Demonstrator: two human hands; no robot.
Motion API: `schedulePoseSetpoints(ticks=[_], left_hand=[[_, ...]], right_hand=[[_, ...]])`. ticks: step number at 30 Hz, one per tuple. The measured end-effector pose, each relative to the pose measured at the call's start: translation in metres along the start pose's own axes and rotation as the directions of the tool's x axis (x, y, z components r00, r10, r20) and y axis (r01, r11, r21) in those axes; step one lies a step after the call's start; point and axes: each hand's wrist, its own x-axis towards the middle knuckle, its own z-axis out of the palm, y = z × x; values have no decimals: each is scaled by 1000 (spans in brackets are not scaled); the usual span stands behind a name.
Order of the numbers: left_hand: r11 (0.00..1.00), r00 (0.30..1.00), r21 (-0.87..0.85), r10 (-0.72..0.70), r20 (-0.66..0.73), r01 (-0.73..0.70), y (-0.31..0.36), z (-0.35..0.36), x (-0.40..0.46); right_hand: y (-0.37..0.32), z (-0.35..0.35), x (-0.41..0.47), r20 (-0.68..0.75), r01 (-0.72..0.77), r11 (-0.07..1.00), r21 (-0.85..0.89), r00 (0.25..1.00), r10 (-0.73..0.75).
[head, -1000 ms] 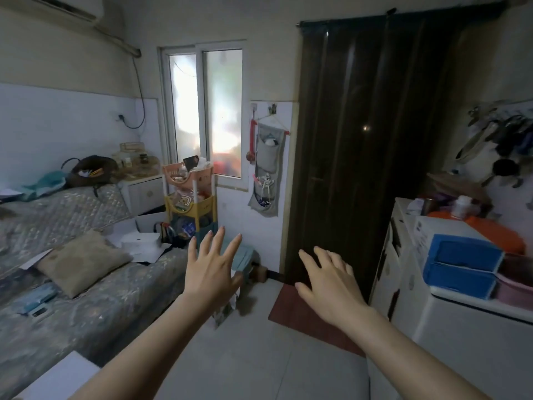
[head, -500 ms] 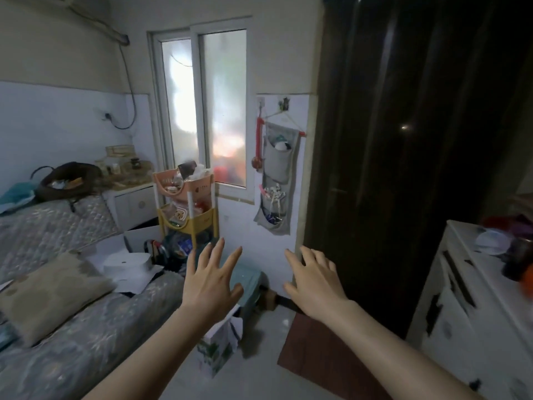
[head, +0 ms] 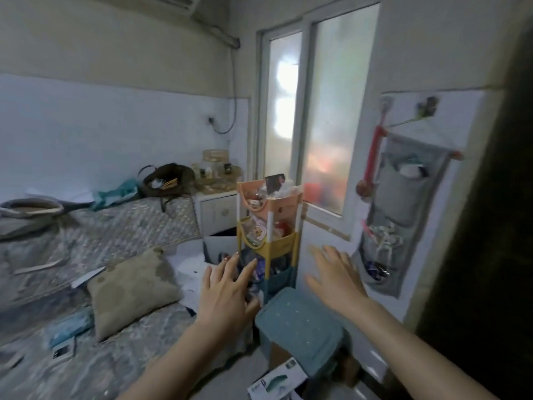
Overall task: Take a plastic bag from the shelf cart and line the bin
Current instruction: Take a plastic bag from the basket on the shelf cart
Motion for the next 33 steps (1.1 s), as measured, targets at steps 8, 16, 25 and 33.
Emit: schedulePoseSetpoints(ticks=[8, 16, 25, 33], left_hand=[[992, 992, -1, -125, 34, 125, -106, 54, 136], [998, 998, 28, 59, 35, -60, -182, 95, 331], [972, 974, -73, 225, 26, -222, -193, 159, 498], [976, 981, -115, 190, 39, -185, -227, 222, 655]], right_hand=[[-18, 68, 178, -75, 67, 991, 118, 996, -58], [-26, 123, 339, -81, -97, 988, 121, 991, 108], [6, 149, 490, -102, -212, 974, 81, 970, 220], [86, 197, 659, -125, -165, 986, 29, 978, 167]])
